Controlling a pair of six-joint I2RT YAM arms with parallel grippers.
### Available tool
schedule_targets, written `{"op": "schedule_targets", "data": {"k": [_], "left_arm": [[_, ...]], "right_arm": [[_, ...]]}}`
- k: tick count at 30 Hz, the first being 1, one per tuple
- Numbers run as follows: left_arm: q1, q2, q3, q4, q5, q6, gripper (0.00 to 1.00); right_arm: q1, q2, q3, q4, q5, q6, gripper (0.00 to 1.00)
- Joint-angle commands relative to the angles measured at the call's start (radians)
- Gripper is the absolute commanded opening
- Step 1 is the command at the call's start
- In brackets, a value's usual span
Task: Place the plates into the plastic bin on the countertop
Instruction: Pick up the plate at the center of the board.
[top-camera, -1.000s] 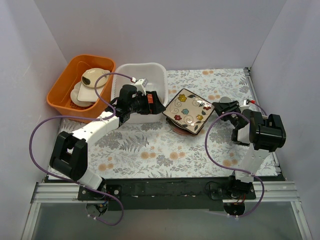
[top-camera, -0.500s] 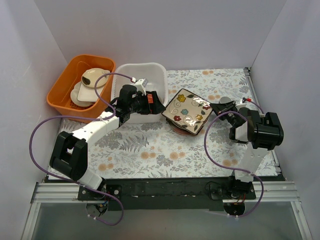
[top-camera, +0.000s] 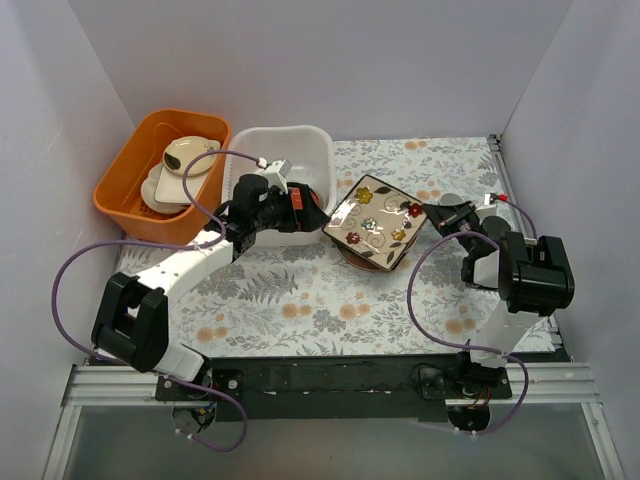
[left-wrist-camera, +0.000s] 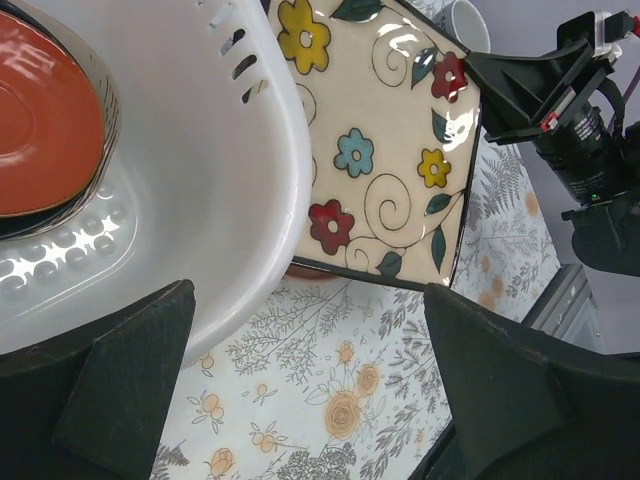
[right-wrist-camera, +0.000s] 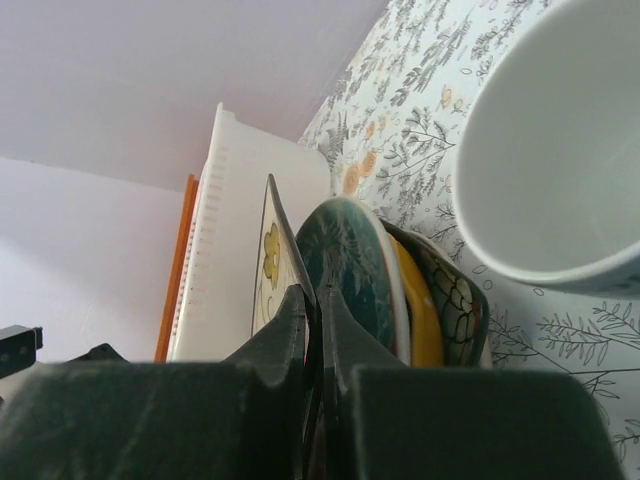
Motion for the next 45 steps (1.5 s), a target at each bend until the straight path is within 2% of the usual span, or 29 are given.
{"op": "schedule_targets", "data": {"k": [1, 5, 19, 23, 26, 32, 38, 45], "left_arm": [[-0.002, -0.071, -0.040, -0.013, 0.041, -0.043, 0.98], [-0.008, -0.108, -0.098, 0.055, 0.081, -0.097, 0.98], [-0.075, -0.201, -0.231, 0.119, 0.091, -0.154, 0.98], [-0.086, -0.168, -0.285, 0.176, 0.091, -0.197, 0.98], [-0.089, -0.133, -0.348, 0.280, 0.090, -0.250, 0.97], [-0.109, -0.014, -0.420, 0.510, 0.046, -0.352, 0.89], [-0.150, 0.134, -0.347, 0.593, -0.016, -0.389, 0.79], [-0.170, 0.226, -0.270, 0.672, -0.041, -0.438, 0.69]], "right_arm": [[-0.015, -0.096, -0.034, 0.057, -0.079, -0.050, 0.01], [-0.042, -0.123, -0.074, 0.091, -0.117, -0.015, 0.01], [-0.094, -0.095, -0.141, 0.146, -0.226, 0.008, 0.01], [-0.097, -0.069, -0.141, 0.166, -0.254, 0.013, 0.01], [-0.101, -0.046, -0.140, 0.175, -0.272, 0.019, 0.01], [-0.101, -0.021, -0.147, 0.187, -0.289, 0.017, 0.01], [-0.101, -0.014, -0.158, 0.187, -0.297, 0.010, 0.01], [-0.102, -0.012, -0.167, 0.184, -0.306, 0.002, 0.01]]}}
